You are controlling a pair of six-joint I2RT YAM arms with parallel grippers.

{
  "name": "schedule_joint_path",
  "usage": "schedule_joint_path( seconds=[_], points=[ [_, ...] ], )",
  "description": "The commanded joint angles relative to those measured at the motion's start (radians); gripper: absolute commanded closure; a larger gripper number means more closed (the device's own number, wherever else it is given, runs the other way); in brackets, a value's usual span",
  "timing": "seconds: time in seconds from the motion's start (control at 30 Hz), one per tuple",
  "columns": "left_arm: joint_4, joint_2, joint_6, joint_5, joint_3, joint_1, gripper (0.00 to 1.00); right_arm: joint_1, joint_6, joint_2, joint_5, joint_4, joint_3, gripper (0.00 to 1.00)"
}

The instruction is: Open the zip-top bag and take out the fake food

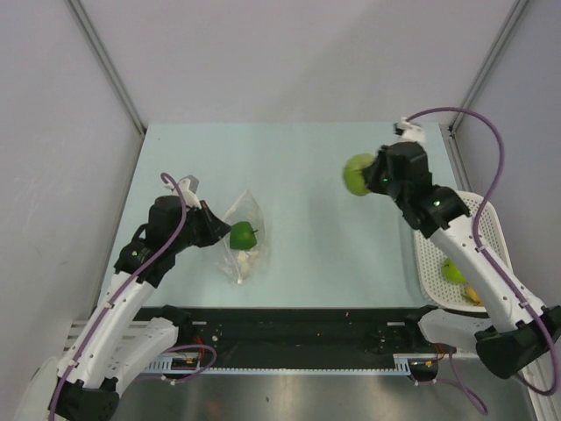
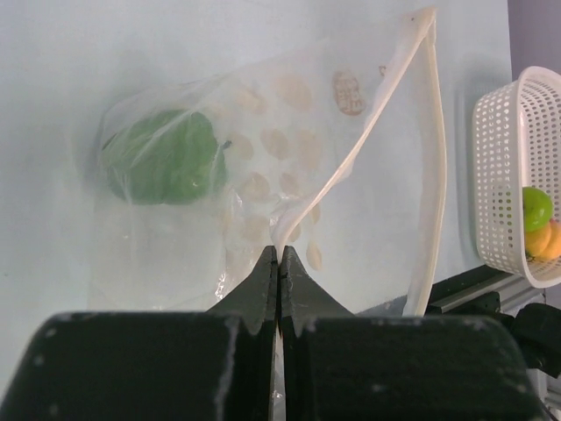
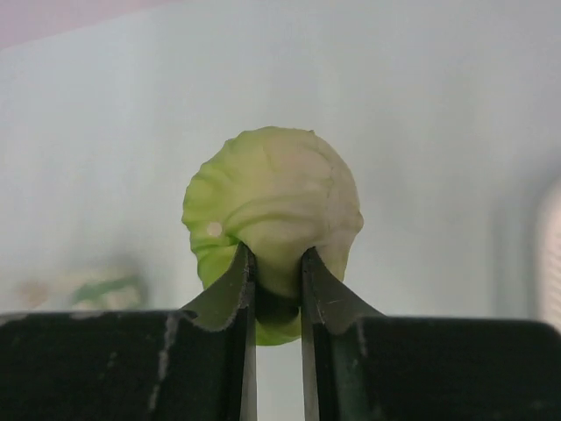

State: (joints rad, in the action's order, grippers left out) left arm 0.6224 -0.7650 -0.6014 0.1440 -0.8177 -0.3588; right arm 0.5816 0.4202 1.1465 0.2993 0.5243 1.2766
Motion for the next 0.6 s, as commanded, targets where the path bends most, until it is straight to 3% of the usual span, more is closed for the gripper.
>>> schedule_joint_path(
  seconds=[0.0,0.23,0.4,0.5,0.53,0.57],
  points=[
    [-0.03,0.006,0.049,0.042,-0.046,0.001,1.0,-0.355,0.111,-0.057,0.077,0.368,-0.055,1.0],
    [-0.038,-0.013,0.071,0.075,-0.041,0.0,1.0,-0.776,0.048,-0.051,0.02,0.441,-0.144,0.96],
    [-0.044,-0.016,0.078,0.092,-0.052,-0.002,1.0,-0.891,0.0,-0.01,-0.026,0.361,-0.246,0.89],
    [-0.043,-0.013,0.081,0.095,-0.054,0.0,1.0,-0.914,-0.018,0.041,-0.077,0.316,-0.284,0.68],
    [-0.043,-0.01,0.081,0.098,-0.054,-0.002,1.0,-0.924,-0.026,0.056,-0.094,0.306,-0.284,0.47],
    [-0.044,-0.008,0.08,0.1,-0.052,-0.002,1.0,-0.933,-0.026,0.079,-0.103,0.304,-0.284,0.38]
  ],
)
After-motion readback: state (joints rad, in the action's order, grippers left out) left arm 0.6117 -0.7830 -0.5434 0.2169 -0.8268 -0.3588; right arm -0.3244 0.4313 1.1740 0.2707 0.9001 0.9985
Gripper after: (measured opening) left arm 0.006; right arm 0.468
